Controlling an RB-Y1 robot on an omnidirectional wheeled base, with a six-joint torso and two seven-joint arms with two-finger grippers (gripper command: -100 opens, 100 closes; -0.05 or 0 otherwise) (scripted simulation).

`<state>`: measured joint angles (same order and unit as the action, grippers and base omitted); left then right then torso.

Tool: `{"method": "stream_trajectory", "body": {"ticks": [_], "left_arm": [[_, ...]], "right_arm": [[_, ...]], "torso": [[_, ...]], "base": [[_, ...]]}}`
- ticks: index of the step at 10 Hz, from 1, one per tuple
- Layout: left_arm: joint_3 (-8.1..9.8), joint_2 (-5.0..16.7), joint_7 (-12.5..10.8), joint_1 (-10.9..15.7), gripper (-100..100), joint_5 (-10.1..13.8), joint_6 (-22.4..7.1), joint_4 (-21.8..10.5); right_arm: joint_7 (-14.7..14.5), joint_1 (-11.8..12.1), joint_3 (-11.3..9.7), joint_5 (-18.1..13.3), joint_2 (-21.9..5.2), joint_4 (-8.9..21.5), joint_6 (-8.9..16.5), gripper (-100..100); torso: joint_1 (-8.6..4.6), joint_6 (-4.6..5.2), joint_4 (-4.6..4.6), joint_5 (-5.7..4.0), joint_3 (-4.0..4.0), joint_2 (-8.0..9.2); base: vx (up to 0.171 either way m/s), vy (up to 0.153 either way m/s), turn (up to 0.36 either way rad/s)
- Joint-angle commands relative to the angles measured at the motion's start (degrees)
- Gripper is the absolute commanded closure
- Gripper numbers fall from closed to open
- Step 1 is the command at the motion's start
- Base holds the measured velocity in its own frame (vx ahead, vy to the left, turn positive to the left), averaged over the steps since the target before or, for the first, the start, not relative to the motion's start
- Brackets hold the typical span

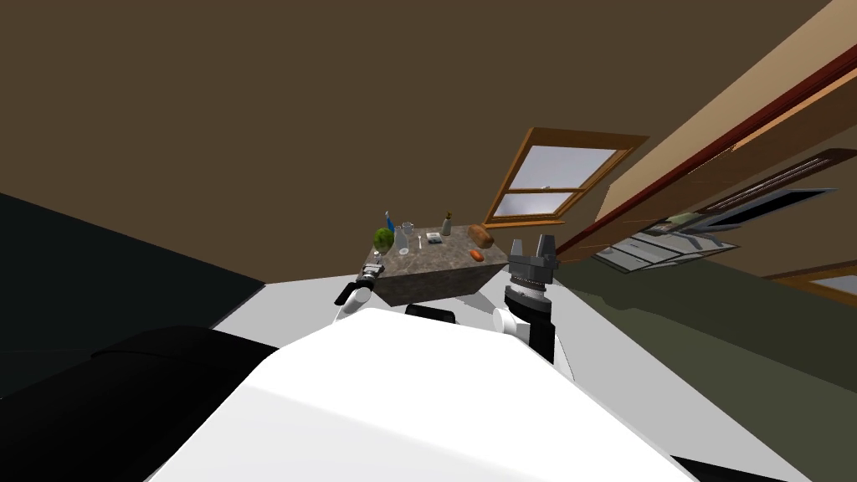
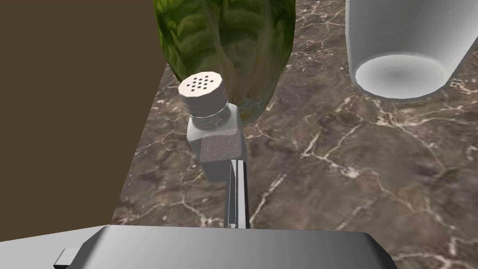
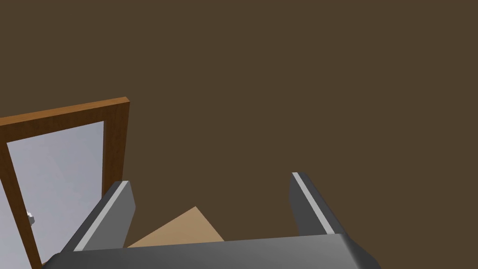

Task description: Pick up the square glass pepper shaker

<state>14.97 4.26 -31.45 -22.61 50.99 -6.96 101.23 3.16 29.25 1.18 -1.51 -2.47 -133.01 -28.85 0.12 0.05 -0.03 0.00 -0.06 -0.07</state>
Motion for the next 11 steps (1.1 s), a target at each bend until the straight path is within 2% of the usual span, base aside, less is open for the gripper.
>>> {"method": "stream_trajectory", "body": {"ticks": [1,3,4,5,6,9,11], "left_arm": [[0.00,0.00,0.00,0.00,100,0.00,0.00,0.00],[0.00,0.00,0.00,0.00,100,0.00,0.00,0.00],[0.00,0.00,0.00,0.00,0,0.00,0.00,0.00],[0.67,1.83,-0.08,0.76,-100,-0.25,-0.46,-0.61],[1.76,2.35,-0.21,1.82,-100,-0.64,-1.14,-1.59],[4.74,2.02,-0.49,3.88,-100,-1.56,-2.52,-3.92],[6.05,2.29,-0.69,6.37,-100,-2.25,-3.92,-5.51]], "right_arm": [[0.00,0.00,0.00,0.00,0.00,0.00,0.00,0],[0.00,0.00,0.00,0.00,0.00,0.00,0.00,0],[0.00,0.00,0.00,0.00,0.00,0.00,0.00,0],[0.00,0.00,0.00,0.00,0.00,0.00,0.00,0],[0.00,0.00,0.00,0.00,0.00,0.00,0.00,0],[0.00,0.00,0.00,0.00,0.00,0.00,0.00,0],[0.00,-0.01,0.00,0.00,0.00,0.00,0.00,0]], "torso": [[0.00,0.00,0.00,0.00,0.00,0.00],[0.00,0.00,0.00,0.00,0.00,0.00],[0.00,0.00,0.00,0.00,0.00,0.00],[0.00,0.00,0.00,0.00,0.00,0.00],[0.01,0.00,0.00,0.00,0.00,-0.01],[0.17,-0.01,0.02,0.03,0.07,0.13],[0.04,0.02,0.03,0.02,0.05,0.08]], "base": [[0.000,0.000,0.000],[0.000,0.000,0.000],[0.000,0.000,0.000],[0.005,-0.004,-0.026],[0.001,-0.002,-0.039],[-0.040,0.039,0.006],[0.016,-0.025,-0.099]]}}
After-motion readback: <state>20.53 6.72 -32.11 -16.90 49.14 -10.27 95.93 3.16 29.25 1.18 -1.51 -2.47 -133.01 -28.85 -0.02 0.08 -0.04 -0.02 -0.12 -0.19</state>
